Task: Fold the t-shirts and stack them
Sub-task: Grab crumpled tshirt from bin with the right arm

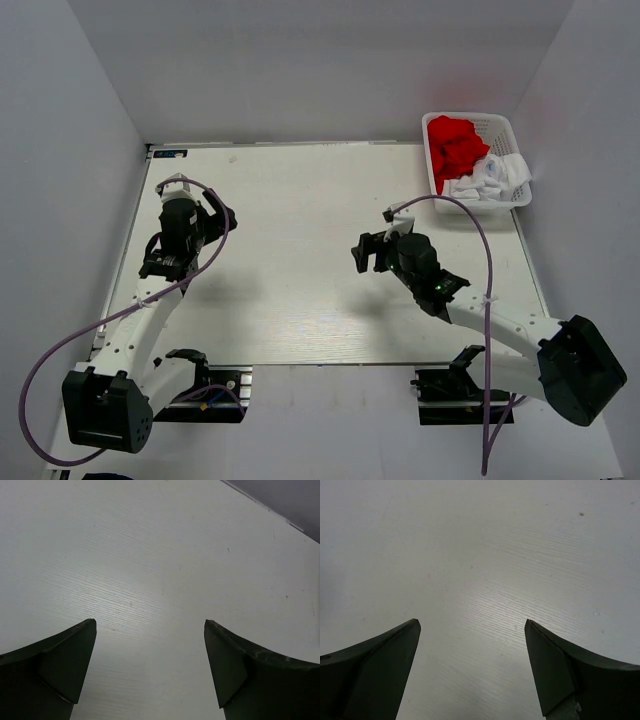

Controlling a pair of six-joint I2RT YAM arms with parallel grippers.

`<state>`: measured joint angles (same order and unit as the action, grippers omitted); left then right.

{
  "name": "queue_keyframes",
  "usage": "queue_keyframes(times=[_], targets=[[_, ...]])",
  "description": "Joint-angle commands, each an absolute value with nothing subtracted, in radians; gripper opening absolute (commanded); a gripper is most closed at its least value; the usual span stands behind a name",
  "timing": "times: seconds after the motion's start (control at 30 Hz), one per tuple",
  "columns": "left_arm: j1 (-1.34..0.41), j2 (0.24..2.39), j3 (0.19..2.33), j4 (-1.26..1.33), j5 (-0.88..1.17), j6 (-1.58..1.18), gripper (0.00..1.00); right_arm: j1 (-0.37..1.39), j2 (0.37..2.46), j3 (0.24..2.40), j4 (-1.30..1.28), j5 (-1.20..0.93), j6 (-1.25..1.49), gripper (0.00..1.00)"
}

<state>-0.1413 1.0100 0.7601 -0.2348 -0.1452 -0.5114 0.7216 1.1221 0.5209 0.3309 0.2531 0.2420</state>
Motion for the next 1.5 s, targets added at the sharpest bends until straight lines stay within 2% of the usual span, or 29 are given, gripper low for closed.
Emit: queue_keyframes(times=[0.0, 0.2, 0.4, 0.53, 0.73, 0.97, 1.2, 1.47], targets=[[-0.146, 1.002, 0.775, -0.242, -0.135, -0.5, 0.99, 0.724, 1.149, 0.535, 0.376, 0.224, 0.235, 0.9], [-0.146, 1.032, 0.784, -0.247, -0.097, -0.5, 0.99, 0.721, 1.259, 0.571, 0.399, 0.157, 0.21, 0.9], [-0.146, 1.052, 0.793, -0.236, -0.055, -0.479, 0.99, 0.68, 1.365, 0.666, 0.373, 0.352, 0.321, 0.9], [-0.146, 1.072, 0.793, -0.225, -0.017, -0.46, 0.99, 0.594, 1.471, 0.863, 0.174, 0.456, 0.368, 0.9], [-0.146, 1.103, 0.804, -0.236, -0.054, -0.46, 0.99, 0.326, 1.552, 1.051, 0.03, 0.408, 0.391, 0.9], [-0.146, 1.186, 0.836, -0.27, -0.067, -0.43, 0.99, 0.108, 1.805, 1.514, -0.331, 0.354, 0.374, 0.9], [-0.146, 1.262, 0.882, -0.282, -0.067, -0.405, 0.99, -0.029, 2.029, 1.8, -0.457, 0.342, 0.305, 0.9], [-0.146, 1.347, 0.954, -0.31, -0.089, -0.396, 0.99, -0.104, 2.232, 2.017, -0.413, 0.256, 0.242, 0.9]])
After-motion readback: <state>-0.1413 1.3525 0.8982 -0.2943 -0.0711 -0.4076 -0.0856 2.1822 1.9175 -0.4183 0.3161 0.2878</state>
